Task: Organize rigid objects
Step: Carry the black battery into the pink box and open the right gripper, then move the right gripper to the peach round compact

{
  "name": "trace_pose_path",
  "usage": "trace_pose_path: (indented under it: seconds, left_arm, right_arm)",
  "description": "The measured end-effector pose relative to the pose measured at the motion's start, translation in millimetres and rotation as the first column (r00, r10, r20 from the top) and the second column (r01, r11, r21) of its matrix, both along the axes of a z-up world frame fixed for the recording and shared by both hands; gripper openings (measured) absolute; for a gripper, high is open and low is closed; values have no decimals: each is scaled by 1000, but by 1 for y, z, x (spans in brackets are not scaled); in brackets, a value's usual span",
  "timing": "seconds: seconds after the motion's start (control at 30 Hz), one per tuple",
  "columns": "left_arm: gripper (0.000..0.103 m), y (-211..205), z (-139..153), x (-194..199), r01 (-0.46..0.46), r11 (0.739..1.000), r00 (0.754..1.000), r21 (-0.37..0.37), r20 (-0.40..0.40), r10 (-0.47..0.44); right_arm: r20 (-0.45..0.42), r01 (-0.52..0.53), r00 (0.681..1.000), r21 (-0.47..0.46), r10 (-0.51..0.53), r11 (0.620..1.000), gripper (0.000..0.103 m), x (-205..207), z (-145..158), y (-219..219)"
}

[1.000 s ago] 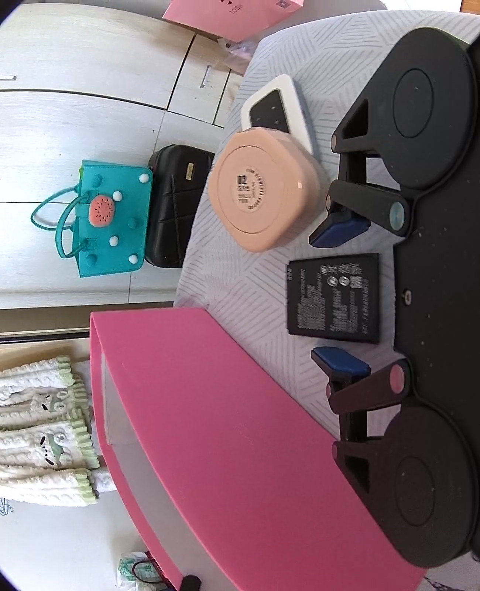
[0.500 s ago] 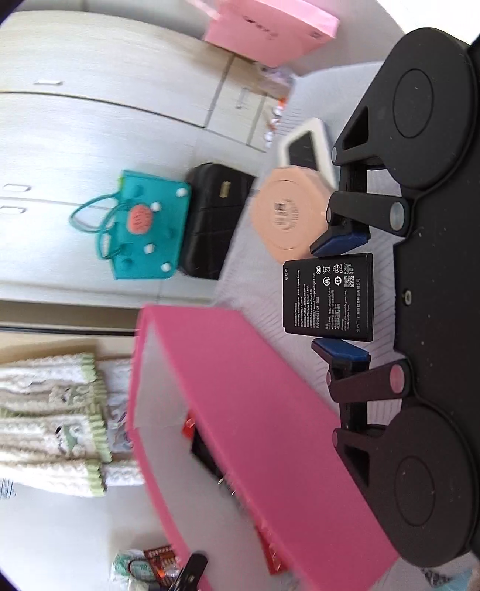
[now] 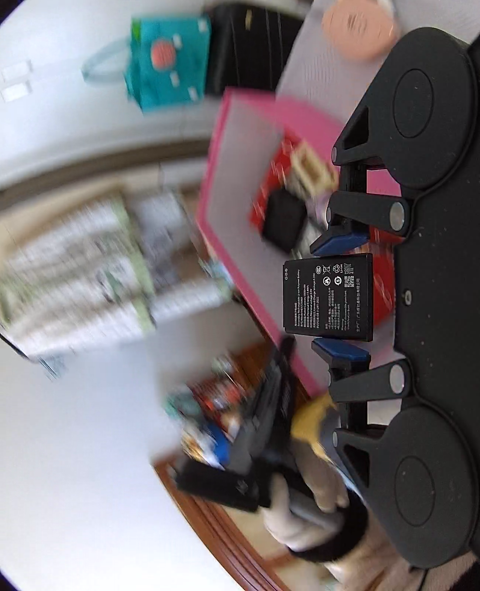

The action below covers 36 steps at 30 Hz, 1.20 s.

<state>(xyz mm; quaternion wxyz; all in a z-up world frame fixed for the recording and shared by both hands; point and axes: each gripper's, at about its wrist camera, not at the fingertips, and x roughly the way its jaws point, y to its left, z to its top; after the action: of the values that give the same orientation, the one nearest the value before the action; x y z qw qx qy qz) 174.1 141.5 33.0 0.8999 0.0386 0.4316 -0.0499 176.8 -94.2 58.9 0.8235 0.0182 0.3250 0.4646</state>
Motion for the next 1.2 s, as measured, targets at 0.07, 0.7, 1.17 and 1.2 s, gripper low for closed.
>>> trace_pose_path:
  seconds: [0.07,0.7,1.17,1.2]
  left_arm:
    - [7,-1,1,0,11,1000,1000,10,-11,-11]
    - [7,5,0,0,5,1000,1000,-31,-18,-6]
    - [7,1,-3,0,5,1000,1000,-10,2,-5]
    - [7,1,-3,-1,4,1000,1000,-10,2,-4]
  right_arm:
    - [-31,-54,998,-55,52,997,54,7,-1,22]
    - [-488,-188,865,-91,121,978,56,75,-62,94]
    - [-73,176,981,-74,-181,982,61,46,1,-49]
    - [-59,217,973,-85,-222,972,61,46,0,-60]
